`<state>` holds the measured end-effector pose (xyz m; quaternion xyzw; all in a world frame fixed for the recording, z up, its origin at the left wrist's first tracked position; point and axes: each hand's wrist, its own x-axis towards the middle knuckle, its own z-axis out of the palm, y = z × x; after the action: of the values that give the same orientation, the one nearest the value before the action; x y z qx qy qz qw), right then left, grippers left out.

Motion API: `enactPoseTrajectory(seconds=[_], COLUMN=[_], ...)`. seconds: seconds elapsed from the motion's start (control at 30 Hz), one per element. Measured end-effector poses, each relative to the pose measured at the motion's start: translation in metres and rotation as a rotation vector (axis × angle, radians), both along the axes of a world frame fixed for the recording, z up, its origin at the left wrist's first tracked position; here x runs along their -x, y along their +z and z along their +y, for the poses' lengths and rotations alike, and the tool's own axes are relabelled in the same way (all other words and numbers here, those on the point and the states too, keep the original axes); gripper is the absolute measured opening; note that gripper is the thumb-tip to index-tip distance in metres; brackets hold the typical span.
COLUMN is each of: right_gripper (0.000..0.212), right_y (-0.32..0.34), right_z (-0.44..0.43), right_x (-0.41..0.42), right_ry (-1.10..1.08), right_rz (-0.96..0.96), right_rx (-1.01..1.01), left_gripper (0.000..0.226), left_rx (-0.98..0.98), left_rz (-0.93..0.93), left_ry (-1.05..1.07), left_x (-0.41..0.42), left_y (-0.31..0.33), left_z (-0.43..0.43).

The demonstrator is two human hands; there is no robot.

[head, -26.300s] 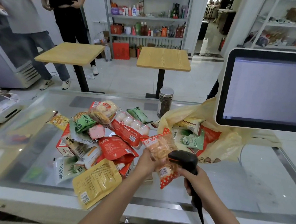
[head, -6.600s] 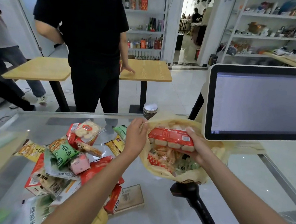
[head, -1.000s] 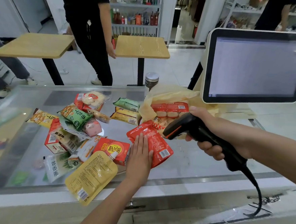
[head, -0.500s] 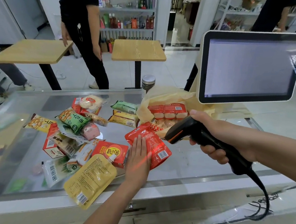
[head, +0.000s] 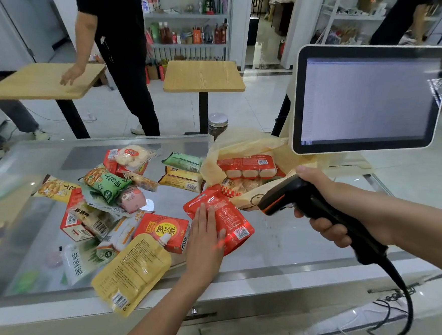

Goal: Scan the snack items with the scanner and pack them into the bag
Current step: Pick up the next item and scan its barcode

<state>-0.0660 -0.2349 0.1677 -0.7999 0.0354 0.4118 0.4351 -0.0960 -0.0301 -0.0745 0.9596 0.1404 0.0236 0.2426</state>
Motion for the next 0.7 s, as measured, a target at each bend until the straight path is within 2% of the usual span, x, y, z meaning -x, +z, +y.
enactPoseTrajectory(seconds=[0.13,0.27,0.4,0.47,0.53,0.63,0.7], right_gripper=[0.074,0.075,0.072,0.073,0.072,0.069,0.069], right_y=[-0.01,-0.046,-0.104,-0.128,-0.145,-0.158,-0.165], right_z=[-0.002,-0.001,0.001,0.005,0.013,0.028,0.036], right_x=[-0.008,-0.022,-0.035,-0.04,-0.044,-0.047,-0.049], right_ry=[-0.014,-0.057,-0.105,-0.142,-0.178,-0.193,-0.181], right_rz=[0.015,0.048,0.063,0.048,0.022,-0.023,-0.031], right_rx=[-0.018,0.018,0.043,0.012,-0.049,-0.11,-0.121], left_gripper=[0.089,0.097,0.084,0.074,0.063,0.038,0.027], left_rx=[-0.084,-0.168,-0.209,-0.218,-0.122,0.191,0.395], left_rz=[0.007,0.1,0.137,0.08,-0.102,-0.399,-0.485], left_ry=[-0.061,-0.113,-0.137,-0.133,-0.081,0.029,0.153], left_x=[0.005,0.003,0.0,0.002,0.003,0.002,0.001], left_y=[0.01,0.012,0.019,0.027,0.036,0.061,0.083], left_z=[-0.004,-0.007,-0.009,-0.01,-0.007,0.003,0.013])
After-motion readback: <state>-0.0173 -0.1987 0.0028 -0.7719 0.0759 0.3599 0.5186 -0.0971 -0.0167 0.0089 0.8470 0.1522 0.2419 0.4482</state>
